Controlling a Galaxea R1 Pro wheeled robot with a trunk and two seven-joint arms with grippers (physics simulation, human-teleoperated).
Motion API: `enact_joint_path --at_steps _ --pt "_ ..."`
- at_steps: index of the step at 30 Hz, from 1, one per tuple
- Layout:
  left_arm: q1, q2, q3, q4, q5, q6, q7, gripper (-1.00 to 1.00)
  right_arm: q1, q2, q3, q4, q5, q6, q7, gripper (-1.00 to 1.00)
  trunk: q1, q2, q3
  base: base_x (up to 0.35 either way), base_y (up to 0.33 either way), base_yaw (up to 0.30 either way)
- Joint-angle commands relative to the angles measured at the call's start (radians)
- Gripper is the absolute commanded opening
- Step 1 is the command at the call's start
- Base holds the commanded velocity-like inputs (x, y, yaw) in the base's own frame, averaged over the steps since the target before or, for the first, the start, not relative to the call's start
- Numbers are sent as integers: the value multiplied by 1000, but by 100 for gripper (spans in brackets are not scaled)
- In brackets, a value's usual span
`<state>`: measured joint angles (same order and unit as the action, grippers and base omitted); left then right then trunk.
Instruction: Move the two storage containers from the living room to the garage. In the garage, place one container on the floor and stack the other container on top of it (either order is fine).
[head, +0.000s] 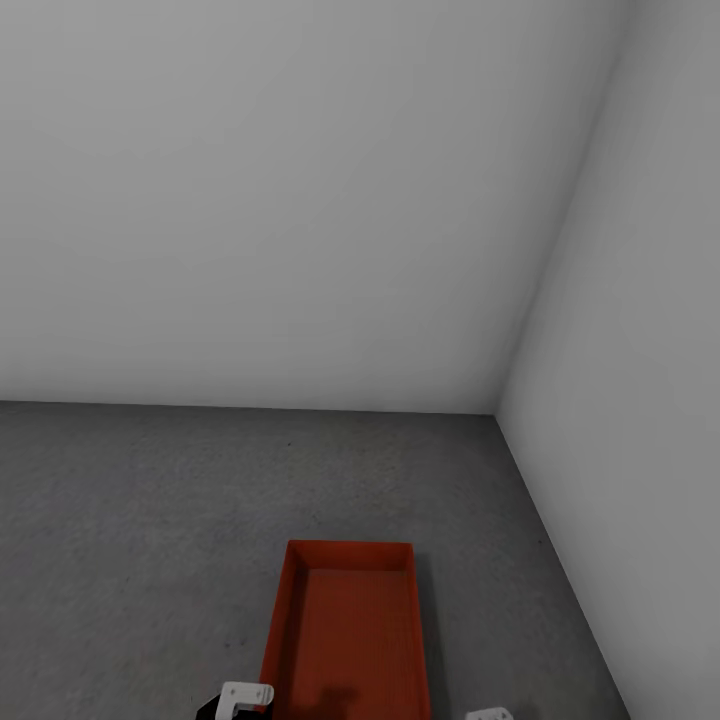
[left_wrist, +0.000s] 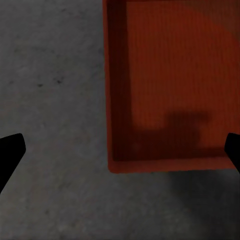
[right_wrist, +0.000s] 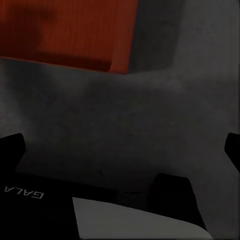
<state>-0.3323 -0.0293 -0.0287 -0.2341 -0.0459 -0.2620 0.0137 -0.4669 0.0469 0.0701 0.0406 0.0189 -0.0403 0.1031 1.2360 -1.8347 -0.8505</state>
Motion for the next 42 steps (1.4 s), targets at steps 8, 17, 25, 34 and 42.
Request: enact_joint_path --at_steps 8,17,25,34,42 --pt "-1 0 -2 1 -5 -3 2 100 9 -20 7 5 1 -5 1 100 0 0 -1 0 0 0" --pt "-1 0 -2 1 -5 -3 2 100 11 -22 7 5 1 -6 0 100 0 0 -1 0 0 0" --pt "-1 0 -2 1 -5 -3 2 100 11 -22 7 5 1 -6 0 100 0 0 -1 0 0 0" --pt "-1 0 -2 1 -5 -3 2 100 11 -22 7 5 1 -6 0 100 0 0 -1 0 0 0" --pt "-1 0 -2 1 -5 -3 2 100 11 -22 7 5 1 -6 0 100 0 0 -1 -49 0 0"
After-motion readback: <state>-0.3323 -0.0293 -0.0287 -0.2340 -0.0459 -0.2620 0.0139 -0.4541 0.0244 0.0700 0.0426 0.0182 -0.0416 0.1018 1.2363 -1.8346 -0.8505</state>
